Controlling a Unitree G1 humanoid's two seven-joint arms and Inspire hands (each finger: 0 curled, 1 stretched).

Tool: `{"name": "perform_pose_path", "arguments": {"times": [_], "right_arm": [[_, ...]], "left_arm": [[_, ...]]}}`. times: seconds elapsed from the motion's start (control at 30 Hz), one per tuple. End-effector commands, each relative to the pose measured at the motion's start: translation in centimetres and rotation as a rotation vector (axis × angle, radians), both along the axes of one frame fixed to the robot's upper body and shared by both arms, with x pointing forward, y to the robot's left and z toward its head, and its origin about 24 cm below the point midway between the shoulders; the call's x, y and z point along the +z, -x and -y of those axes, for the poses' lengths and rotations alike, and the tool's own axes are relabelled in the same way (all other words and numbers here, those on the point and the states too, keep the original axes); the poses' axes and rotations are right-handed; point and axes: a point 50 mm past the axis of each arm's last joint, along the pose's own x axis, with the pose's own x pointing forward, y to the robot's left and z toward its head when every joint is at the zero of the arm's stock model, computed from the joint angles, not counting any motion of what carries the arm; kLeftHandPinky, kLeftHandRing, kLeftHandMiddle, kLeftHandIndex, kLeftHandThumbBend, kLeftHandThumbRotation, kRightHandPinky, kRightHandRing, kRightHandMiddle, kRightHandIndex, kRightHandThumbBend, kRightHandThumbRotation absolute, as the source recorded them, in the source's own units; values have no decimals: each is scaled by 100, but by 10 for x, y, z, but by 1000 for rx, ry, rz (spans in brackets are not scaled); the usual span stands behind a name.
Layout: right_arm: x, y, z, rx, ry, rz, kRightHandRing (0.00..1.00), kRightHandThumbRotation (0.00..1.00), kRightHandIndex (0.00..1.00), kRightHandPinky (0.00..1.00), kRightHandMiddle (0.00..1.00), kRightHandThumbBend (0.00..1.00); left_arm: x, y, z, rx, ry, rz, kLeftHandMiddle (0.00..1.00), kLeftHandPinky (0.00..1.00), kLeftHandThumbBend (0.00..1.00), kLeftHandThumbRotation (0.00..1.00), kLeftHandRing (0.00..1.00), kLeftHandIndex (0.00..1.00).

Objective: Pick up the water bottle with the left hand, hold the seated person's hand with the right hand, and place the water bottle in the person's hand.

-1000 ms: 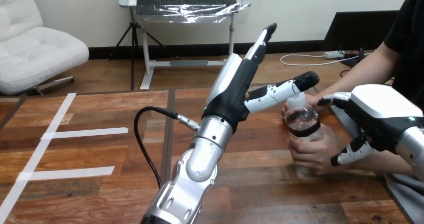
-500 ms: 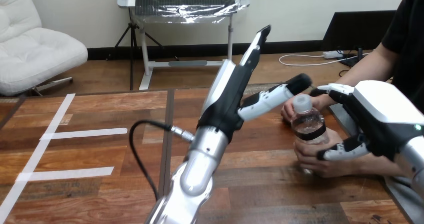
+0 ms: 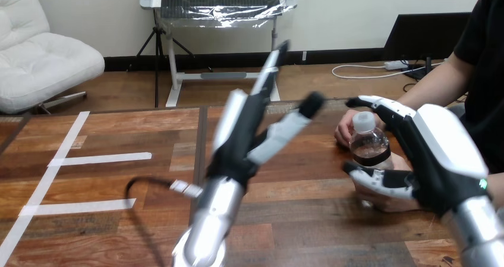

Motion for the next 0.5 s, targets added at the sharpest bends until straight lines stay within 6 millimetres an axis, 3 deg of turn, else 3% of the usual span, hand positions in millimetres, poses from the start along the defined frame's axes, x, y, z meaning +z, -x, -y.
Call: {"name": "perform_pose_path", "arguments": {"times": [0.0,0.47], "right_arm": [[29,13,-19,18,-242,259,82,0,78,70,84,38],[13,25,-43,168,-553,308,80,0,78,62,87,15]], "left_arm": [[28,23,-19,78,145,186,93,88,64,86,90,92],[14,66,-34,178,192,229,87,78,52,91,85,87]]}}
